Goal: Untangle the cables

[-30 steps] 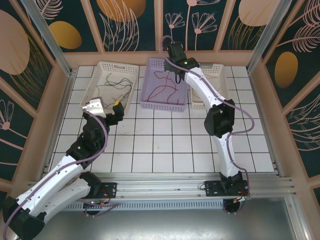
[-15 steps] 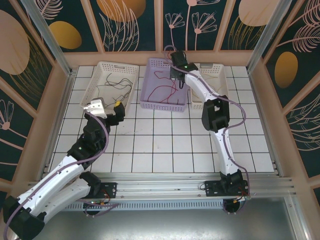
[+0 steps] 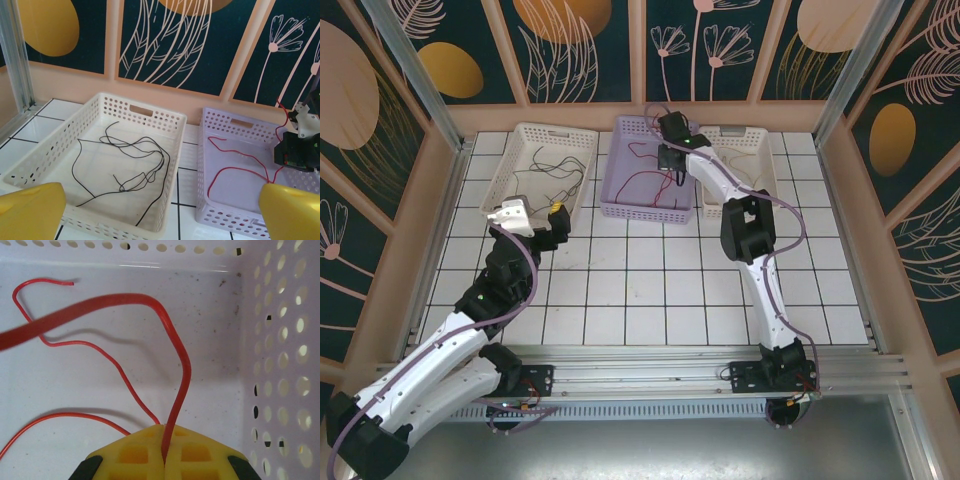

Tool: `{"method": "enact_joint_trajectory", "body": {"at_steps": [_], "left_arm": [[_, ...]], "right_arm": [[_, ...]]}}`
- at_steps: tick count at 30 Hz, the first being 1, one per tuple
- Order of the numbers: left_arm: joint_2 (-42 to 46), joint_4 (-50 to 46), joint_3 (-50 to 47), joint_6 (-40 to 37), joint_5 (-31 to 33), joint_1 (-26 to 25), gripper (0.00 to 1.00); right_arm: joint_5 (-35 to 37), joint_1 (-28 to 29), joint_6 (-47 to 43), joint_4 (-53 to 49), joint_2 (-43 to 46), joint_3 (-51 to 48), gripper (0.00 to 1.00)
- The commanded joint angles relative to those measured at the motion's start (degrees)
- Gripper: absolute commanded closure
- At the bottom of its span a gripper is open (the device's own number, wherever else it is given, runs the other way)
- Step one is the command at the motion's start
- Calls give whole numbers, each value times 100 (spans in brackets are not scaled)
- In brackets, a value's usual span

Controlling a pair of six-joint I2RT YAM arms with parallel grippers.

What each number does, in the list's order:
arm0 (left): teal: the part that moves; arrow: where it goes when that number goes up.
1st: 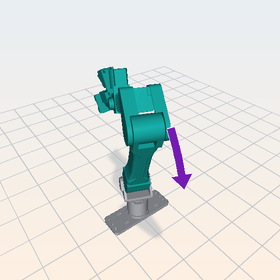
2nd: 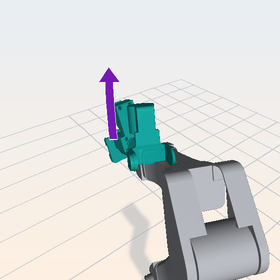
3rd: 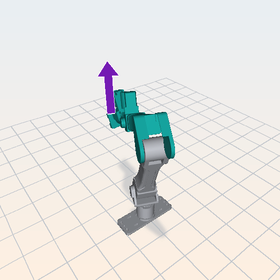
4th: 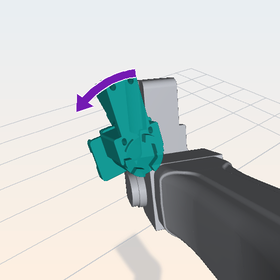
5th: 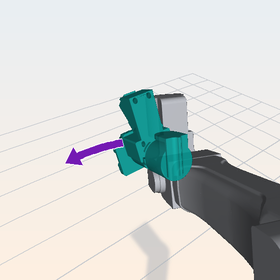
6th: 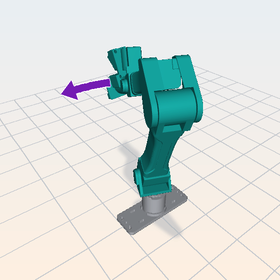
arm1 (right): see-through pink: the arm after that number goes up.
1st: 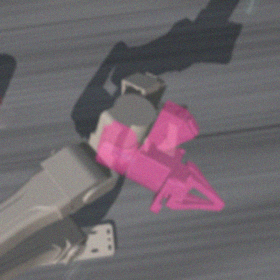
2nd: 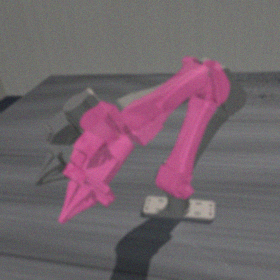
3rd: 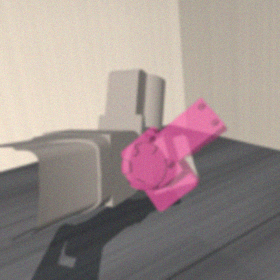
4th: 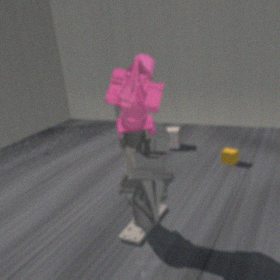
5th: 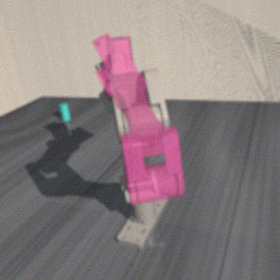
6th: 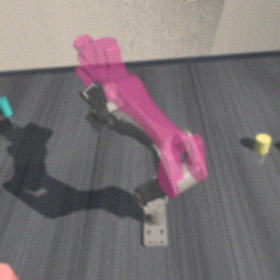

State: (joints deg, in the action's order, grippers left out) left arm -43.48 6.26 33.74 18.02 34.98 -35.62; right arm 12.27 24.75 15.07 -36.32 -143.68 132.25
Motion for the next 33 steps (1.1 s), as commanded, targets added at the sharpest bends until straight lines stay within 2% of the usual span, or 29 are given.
{"method": "enact_joint_trajectory", "body": {"at_steps": [1,14,22,33], "left_arm": [[40,186,-41,-89,-61,33,1],[24,182,-42,-74,-80,37,2],[7,182,-38,-84,-79,37,2],[-7,171,-36,-97,-79,37,1]], "right_arm": [[-85,83,-74,-58,-245,-34,100],[-210,159,-261,-752,-883,650,100],[-225,215,-403,-908,-860,792,100],[-79,356,-494,-940,-395,842,82]]}}
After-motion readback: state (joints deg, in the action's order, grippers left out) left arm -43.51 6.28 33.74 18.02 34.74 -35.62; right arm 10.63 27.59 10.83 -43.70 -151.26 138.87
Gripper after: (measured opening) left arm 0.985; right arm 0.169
